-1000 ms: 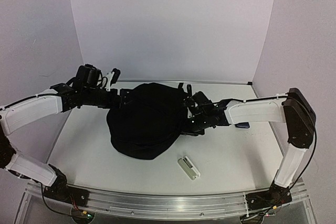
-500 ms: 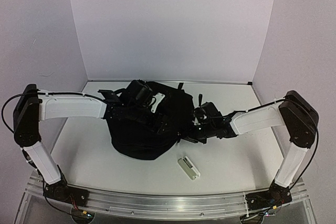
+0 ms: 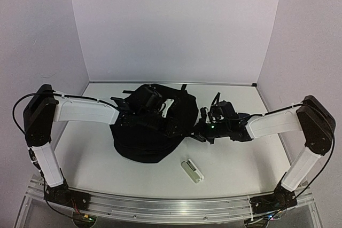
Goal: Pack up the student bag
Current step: Zip the student bag at the center of the board.
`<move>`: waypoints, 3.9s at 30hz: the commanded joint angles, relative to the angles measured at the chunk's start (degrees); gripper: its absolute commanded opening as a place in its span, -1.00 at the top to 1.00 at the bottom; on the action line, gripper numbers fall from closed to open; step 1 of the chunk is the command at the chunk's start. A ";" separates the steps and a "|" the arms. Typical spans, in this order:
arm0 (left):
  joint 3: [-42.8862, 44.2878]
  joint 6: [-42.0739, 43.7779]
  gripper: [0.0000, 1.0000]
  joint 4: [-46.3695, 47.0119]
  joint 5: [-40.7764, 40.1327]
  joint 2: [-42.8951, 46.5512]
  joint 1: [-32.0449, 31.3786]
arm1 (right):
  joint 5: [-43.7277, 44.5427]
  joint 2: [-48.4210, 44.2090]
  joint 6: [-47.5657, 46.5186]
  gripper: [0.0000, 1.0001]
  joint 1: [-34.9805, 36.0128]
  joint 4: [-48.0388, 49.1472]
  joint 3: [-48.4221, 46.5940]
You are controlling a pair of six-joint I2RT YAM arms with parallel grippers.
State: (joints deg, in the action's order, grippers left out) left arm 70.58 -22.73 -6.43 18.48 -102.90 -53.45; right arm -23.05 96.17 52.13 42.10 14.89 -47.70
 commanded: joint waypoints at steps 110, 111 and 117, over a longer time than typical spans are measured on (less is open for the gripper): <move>-13.26 -8.54 1.00 -16.23 6.41 14.28 6.57 | 36.04 22.41 -9.13 1.00 -4.87 -12.79 -31.55; -13.00 -8.56 0.99 -15.25 7.18 14.00 6.82 | 33.58 21.42 -10.27 1.00 -4.91 -12.79 -31.54; -11.77 -8.17 1.00 -8.69 12.10 12.81 6.94 | 19.86 13.26 -11.60 0.28 -4.78 -14.20 -24.67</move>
State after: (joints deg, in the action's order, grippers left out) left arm 57.69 -31.57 -20.50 26.55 -90.48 -46.54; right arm 5.26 118.13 41.75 37.96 1.64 -76.42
